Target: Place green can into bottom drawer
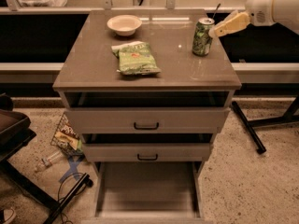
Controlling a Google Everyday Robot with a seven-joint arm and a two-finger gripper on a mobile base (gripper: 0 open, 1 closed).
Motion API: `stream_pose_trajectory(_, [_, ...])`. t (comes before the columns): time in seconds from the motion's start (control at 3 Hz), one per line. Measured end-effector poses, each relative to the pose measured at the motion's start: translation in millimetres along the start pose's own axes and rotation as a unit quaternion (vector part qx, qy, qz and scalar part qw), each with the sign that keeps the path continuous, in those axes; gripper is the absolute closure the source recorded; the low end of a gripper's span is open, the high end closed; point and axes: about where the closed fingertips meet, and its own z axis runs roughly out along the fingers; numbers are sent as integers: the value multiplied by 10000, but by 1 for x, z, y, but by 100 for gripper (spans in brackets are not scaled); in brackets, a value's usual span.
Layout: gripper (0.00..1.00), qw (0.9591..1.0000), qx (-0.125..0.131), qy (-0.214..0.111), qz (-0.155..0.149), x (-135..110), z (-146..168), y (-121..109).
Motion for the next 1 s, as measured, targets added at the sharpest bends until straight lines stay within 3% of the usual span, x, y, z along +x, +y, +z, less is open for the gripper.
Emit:
stream_pose_trajectory(0.33, [0,9987,-58,-468,205,4,31,-10])
stream_pose_trajectory(0.67, [0,9949,-160,-750,661,23,54,-13])
stream_pose_trajectory(1.0, [0,9896,-265,-839,1136,39,67,-9])
